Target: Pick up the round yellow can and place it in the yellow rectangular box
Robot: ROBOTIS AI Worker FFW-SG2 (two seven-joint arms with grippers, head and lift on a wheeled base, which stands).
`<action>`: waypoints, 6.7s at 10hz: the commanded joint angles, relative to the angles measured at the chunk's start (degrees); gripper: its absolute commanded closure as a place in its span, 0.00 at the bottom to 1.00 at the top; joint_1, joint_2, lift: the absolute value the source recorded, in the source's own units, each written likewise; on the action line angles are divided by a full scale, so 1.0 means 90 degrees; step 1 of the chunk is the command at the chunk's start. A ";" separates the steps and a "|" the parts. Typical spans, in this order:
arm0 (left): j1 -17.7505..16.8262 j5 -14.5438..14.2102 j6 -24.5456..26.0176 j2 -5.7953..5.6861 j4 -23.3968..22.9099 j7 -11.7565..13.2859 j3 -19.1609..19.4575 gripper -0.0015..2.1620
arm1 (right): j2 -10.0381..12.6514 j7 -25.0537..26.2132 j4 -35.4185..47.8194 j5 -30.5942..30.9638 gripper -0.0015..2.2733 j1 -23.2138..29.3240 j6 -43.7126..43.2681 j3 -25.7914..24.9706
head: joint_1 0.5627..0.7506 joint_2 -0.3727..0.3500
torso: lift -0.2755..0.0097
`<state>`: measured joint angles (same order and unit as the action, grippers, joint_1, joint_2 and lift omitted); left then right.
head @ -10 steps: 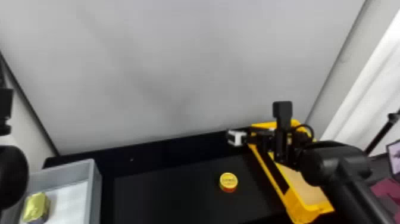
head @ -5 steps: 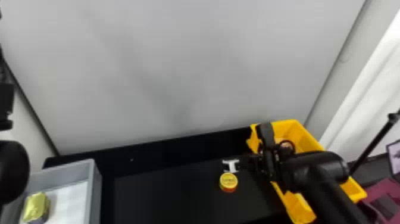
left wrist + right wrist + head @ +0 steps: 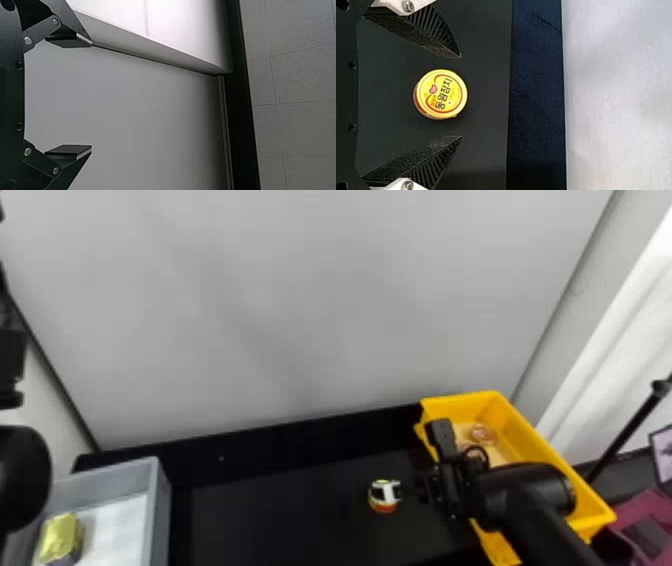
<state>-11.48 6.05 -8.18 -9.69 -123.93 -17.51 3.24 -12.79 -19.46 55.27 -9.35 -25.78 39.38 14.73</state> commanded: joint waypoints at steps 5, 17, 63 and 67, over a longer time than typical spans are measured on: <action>-0.0112 0.0001 -0.0078 0.0032 0.0117 0.0001 -0.0116 0.15 | 0.0220 0.0159 -0.0809 0.0013 0.01 -0.0075 -0.0741 -0.0005 | 0.37 0.41 | 0.96; -0.0053 -0.0038 -0.0136 0.0022 0.0117 0.0001 -0.0096 0.15 | 0.0308 0.0315 -0.0652 0.0209 0.30 0.0052 -0.0927 0.0210 | 0.37 0.41 | 0.96; 0.0054 -0.0096 0.0020 0.0051 0.0020 0.0010 -0.0028 0.15 | -0.1294 0.2015 0.0109 -0.2106 0.34 0.0990 -0.0477 -0.2779 | 0.37 0.41 | 0.96; 0.0035 -0.0096 0.0001 0.0051 0.0039 0.0010 -0.0057 0.15 | -0.1323 0.2015 -0.0037 -0.2106 0.34 0.0863 -0.0467 -0.2662 | 0.37 0.41 | 0.96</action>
<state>-11.08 5.18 -8.14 -9.27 -123.59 -17.41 2.78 -24.66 -1.30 55.49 -28.30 -17.55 35.12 -9.66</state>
